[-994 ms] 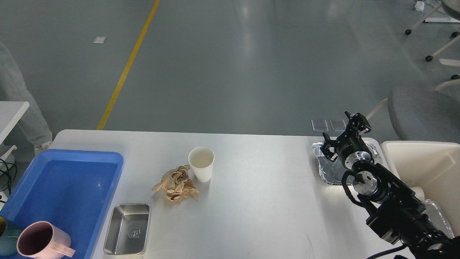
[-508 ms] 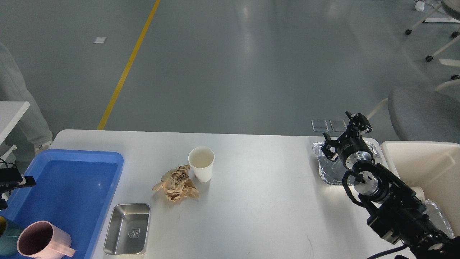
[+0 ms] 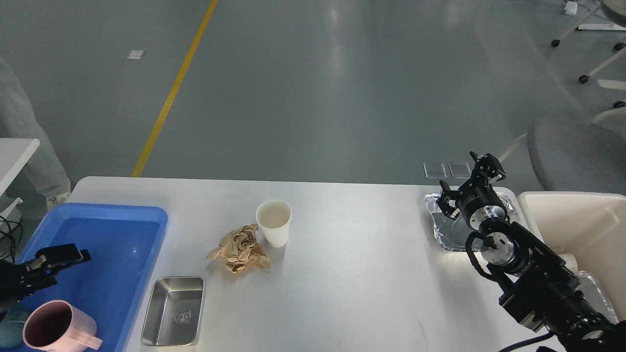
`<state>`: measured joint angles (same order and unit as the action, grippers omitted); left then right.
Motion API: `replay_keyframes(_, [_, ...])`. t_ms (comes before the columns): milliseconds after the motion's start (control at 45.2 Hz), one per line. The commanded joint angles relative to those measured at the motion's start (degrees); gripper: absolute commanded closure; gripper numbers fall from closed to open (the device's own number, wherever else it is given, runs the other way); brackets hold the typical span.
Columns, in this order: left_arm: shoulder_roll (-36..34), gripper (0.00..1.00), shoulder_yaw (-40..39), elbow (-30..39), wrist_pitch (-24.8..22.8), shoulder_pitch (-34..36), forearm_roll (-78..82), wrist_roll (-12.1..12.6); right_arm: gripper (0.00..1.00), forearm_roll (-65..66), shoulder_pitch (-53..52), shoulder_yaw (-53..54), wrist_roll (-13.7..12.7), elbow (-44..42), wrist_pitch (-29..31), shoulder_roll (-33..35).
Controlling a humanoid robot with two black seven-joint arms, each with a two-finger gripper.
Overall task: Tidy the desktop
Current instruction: 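Reach the left gripper to the small steel tray and grasp it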
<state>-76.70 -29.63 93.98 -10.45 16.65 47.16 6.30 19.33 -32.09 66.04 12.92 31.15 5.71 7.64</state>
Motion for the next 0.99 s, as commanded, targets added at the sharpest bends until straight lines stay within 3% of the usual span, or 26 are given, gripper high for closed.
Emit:
replay_keyframes(0, [7.17,0.21,0.27,-1.70,3.15,-0.83,3.55,4.07,0.00,0.00,0.10,-0.04,0.00,-0.12,0.00,0.01])
replay_keyframes(177, [12.53,0.27,2.56,-2.93,6.32,-0.48,7.24,4.60,0.00,0.00,0.01,-0.13,0.00,-0.39,0.00,0.18])
replay_keyframes(972, [24.75,0.53,4.67,-9.34,7.46,-0.74,11.55,4.78,0.00,0.09,0.01,-0.21,0.00,-0.47,0.00,0.10])
